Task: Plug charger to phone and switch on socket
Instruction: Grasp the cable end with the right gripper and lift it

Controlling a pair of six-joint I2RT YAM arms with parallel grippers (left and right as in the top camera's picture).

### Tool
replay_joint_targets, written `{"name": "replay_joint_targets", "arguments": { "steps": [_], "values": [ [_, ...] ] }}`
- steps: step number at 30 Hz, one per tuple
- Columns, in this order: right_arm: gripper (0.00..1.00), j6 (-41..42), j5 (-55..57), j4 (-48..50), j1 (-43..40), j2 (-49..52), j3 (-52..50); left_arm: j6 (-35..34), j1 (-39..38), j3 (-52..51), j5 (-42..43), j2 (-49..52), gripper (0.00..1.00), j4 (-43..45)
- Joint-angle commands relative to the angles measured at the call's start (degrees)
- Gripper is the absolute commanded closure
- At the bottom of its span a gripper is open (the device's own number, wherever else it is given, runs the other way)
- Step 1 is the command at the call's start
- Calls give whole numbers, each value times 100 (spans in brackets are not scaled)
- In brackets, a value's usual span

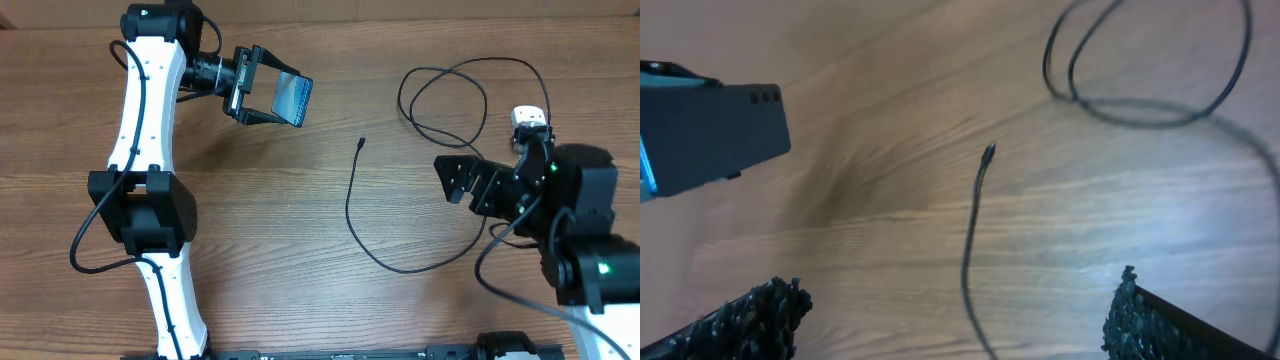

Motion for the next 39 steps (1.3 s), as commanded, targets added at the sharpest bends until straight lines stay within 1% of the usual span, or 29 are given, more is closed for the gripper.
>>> {"name": "replay_joint_targets", "arguments": {
  "steps": [1,4,7,11,14,18,22,27,32,35,36,39],
  "values": [
    [0,435,-437,125,24,348,140,-153,-39,181,85,-24,96,-17],
    [1,433,-756,308,24,575,140,-197,-39,181,-33,-24,96,-17],
    [4,428,-1064,765,59,765,140,-234,-44,181,-103,-24,96,-17],
    [6,437,-1078,1377,271,1043,140,-516,-44,181,-503,-24,96,-15],
    [9,640,-1078,1764,472,1325,140,-675,-55,181,-951,-24,96,-15],
    [9,994,-1082,2100,649,1700,140,-979,-118,181,-1628,-24,96,-17],
    [10,1032,-1322,2406,817,2006,140,-1342,-229,181,-2424,-24,96,-13],
    [10,1480,-1338,2863,1104,2376,140,-1729,-428,181,-3331,-24,96,20],
    [10,1759,-1335,3265,1462,2776,140,-1882,-614,181,-3915,-24,96,96],
    [11,2087,-1335,3504,1631,3051,140,-2044,-702,181,-4199,-24,96,101],
    [12,2297,-1335,3639,1703,3191,140,-2111,-743,181,-4317,-24,96,118],
    [16,2496,-1340,3895,1829,3392,140,-2238,-815,181,-4559,-24,96,129]
  ]
}}
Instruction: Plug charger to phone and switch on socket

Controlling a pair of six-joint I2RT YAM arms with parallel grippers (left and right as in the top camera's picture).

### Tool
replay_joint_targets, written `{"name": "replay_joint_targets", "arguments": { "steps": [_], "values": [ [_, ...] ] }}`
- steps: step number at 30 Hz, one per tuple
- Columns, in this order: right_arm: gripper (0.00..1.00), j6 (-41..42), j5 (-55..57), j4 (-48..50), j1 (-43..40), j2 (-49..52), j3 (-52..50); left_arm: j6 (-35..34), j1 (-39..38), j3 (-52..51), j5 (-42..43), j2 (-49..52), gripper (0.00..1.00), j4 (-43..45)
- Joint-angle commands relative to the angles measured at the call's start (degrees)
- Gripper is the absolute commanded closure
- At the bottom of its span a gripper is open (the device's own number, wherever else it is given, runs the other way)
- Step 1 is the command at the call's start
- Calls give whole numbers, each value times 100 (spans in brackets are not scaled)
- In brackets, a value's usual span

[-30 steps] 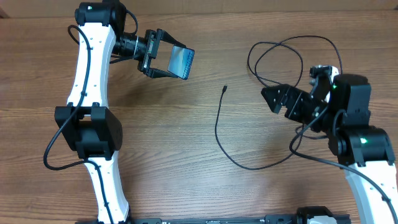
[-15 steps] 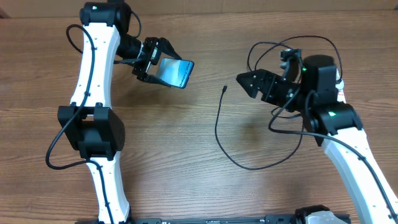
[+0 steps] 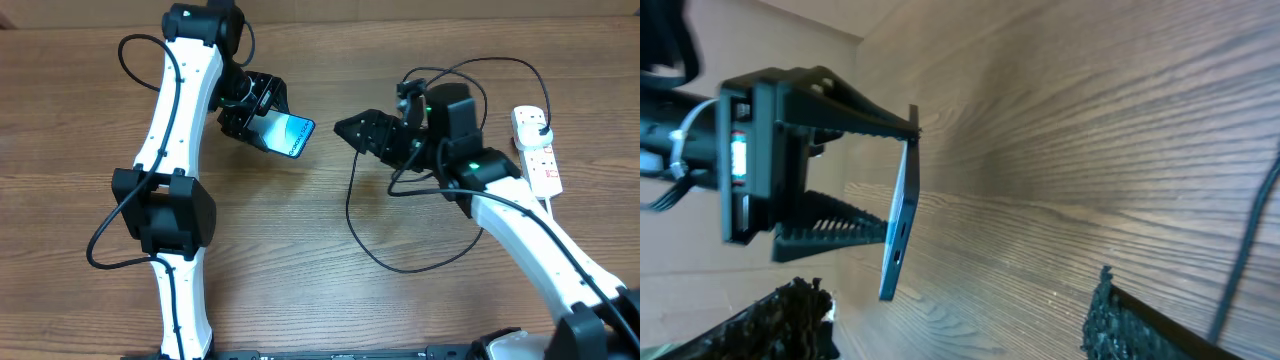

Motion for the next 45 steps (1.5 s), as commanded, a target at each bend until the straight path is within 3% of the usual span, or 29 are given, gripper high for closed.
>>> {"name": "replay_joint_targets", "arguments": {
  "steps": [1,13,23,38,45],
  "values": [
    [17,487,-37,280,170,234,140,-380,-118,181,-557,-24,96,20],
    [29,1419,-63,964,514,933,140,-562,-369,181,-802,-24,96,155],
    [32,1456,-439,1700,546,1309,140,-603,-380,181,-798,-24,96,153],
    [37,1755,-221,2009,813,1558,142,-715,-627,181,-756,-24,96,153],
    [45,1757,-72,2009,833,1572,142,-732,-802,181,-756,-24,96,151]
  ]
}}
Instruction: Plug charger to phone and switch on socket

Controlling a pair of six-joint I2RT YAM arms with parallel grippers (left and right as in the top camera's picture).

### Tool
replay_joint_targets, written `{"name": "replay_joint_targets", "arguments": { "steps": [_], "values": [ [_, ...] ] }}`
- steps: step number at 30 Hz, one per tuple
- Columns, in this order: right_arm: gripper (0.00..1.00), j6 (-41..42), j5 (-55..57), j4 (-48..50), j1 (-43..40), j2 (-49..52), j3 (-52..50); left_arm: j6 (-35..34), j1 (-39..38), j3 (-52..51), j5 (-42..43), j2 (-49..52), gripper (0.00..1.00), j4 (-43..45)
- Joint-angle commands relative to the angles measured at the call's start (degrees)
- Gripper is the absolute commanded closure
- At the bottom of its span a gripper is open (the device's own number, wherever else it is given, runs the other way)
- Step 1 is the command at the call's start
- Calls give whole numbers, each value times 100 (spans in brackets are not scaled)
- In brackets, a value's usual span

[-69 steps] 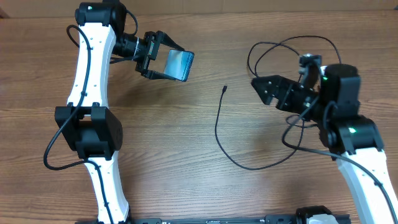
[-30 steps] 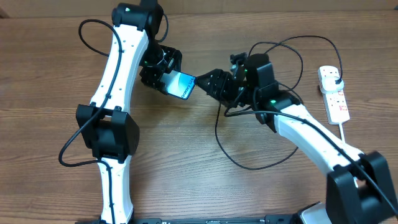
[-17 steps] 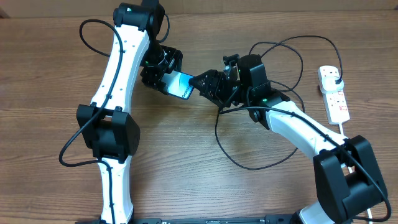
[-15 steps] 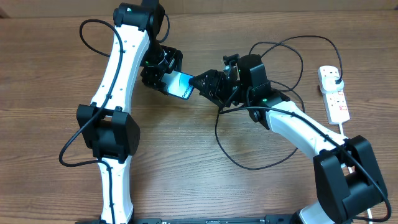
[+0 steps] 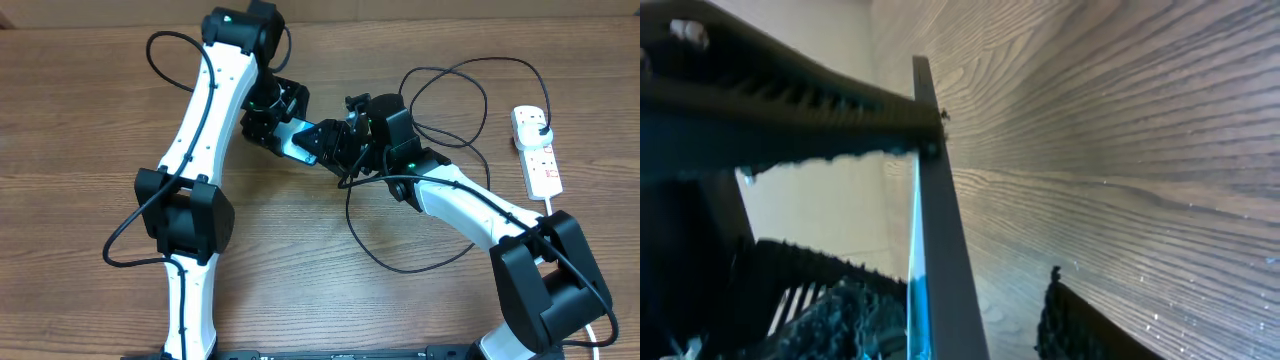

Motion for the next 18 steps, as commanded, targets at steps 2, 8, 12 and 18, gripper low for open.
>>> {"name": "replay_joint_targets", "arguments": {
  "steps": [2,8,12,18],
  "values": [
    [48,26,136,39,13,28,133,-125,-116,181,-15,-24,96,-17],
    [61,177,151,39,13,28,133,-166,-199,181,-15,-24,96,-11],
    [64,221,149,125,13,28,133,-166,-205,181,-15,-24,96,-13],
    [67,472,151,149,13,28,133,-164,-208,181,-15,-24,96,-17]
  ]
}}
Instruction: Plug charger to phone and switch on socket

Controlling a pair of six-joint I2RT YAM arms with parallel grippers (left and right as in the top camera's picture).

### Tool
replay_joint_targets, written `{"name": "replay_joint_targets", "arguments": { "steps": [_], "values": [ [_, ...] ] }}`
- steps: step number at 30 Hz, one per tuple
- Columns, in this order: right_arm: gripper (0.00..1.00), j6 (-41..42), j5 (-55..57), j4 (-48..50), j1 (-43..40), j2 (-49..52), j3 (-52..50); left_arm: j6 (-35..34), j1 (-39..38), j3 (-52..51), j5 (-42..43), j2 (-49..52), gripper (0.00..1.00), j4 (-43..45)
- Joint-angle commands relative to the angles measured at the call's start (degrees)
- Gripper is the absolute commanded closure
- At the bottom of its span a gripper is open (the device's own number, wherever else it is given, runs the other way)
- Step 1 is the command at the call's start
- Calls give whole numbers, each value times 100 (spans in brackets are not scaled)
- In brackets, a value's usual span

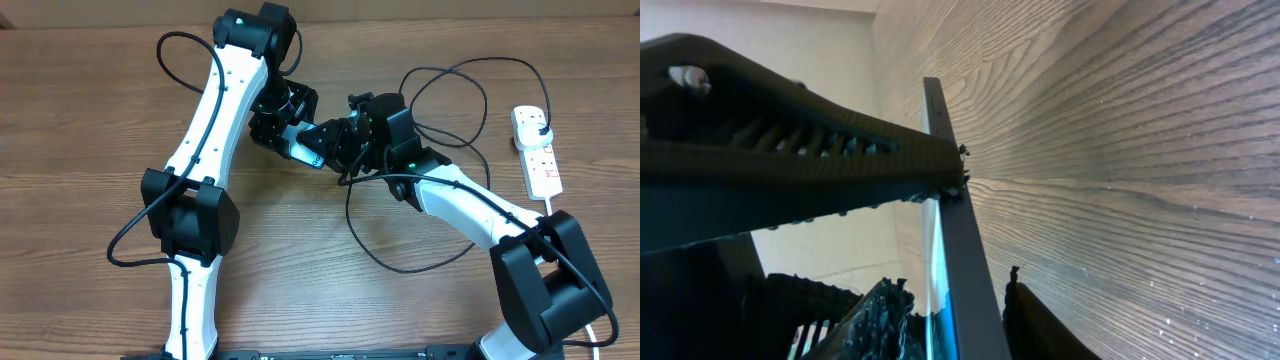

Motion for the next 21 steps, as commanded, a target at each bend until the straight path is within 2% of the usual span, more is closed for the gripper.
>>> {"name": "replay_joint_targets", "arguments": {
  "steps": [1,21],
  "values": [
    [67,133,35,57,11,28,133,-101,-46,181,-15,-24,96,-17],
    [83,280,39,55,11,28,133,-98,-48,181,-15,-24,96,-20]
  ]
}}
